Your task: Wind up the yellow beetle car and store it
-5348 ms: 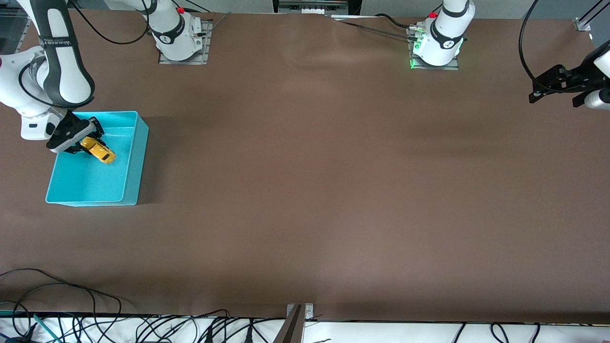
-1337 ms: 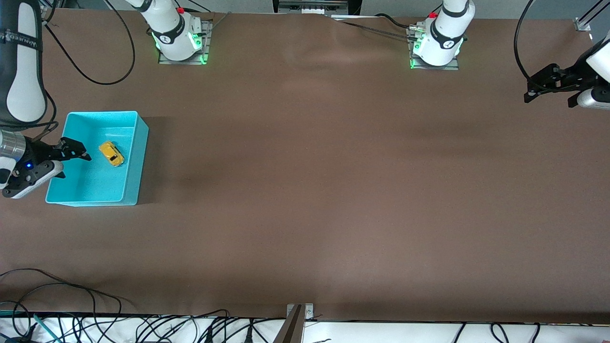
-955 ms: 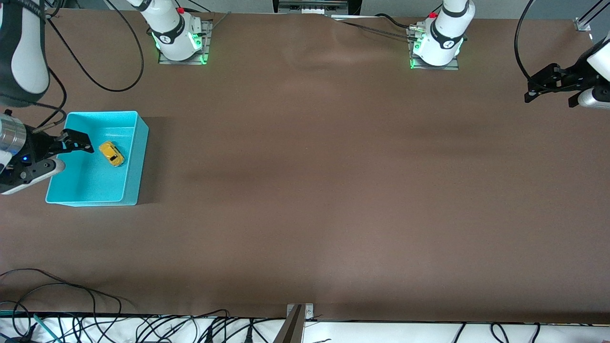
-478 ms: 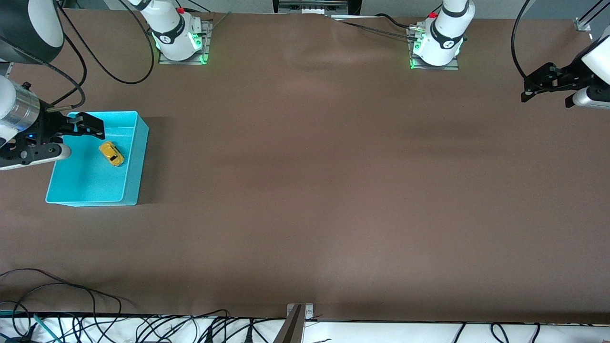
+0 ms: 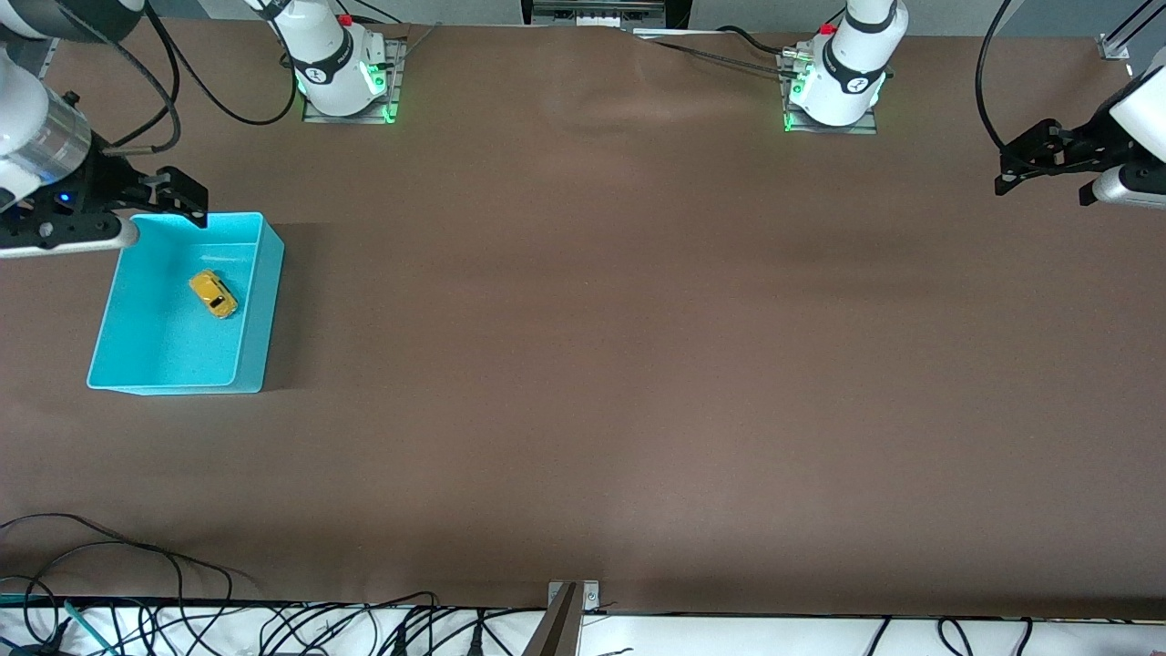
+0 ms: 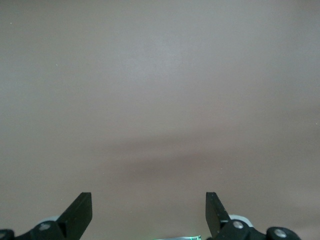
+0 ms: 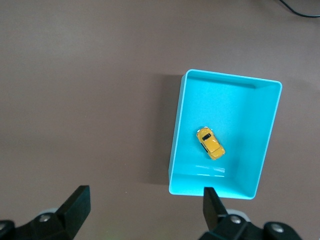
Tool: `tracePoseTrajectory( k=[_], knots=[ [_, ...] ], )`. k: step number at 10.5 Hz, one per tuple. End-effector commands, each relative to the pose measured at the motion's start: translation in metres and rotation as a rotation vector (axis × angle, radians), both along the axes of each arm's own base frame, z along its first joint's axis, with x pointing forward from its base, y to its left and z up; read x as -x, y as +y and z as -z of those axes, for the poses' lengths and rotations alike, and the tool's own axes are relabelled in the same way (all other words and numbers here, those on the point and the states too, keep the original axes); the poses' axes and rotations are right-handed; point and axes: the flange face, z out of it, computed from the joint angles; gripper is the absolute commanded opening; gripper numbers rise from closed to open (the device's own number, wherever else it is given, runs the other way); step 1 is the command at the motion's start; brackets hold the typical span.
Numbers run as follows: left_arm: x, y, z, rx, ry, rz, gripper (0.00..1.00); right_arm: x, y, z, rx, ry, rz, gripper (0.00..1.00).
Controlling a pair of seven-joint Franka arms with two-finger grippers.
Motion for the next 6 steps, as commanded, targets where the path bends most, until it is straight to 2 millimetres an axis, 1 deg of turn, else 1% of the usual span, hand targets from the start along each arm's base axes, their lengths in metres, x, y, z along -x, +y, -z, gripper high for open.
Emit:
tracePoseTrajectory(
  k=[1, 2, 4, 5, 6],
  knots=[
    [-0.002, 0.000, -0.007, -0.006, -0.003, -0.008, 1.00, 0.009, -0.014, -0.016, 0.007, -0.026, 0.044, 1.00],
    [-0.002, 0.000, -0.007, -0.008, -0.003, -0.008, 1.00, 0.008, -0.018, -0.017, 0.007, -0.029, 0.056, 1.00],
    [-0.002, -0.002, -0.008, -0.008, -0.004, -0.005, 1.00, 0.007, -0.015, -0.031, 0.004, -0.064, 0.129, 1.00],
    [-0.002, -0.004, -0.007, -0.008, -0.003, -0.001, 1.00, 0.007, -0.018, -0.035, 0.003, -0.070, 0.131, 1.00],
    [-0.002, -0.002, -0.007, -0.008, -0.003, -0.005, 1.00, 0.008, -0.028, -0.037, 0.003, -0.064, 0.148, 1.00]
  ],
)
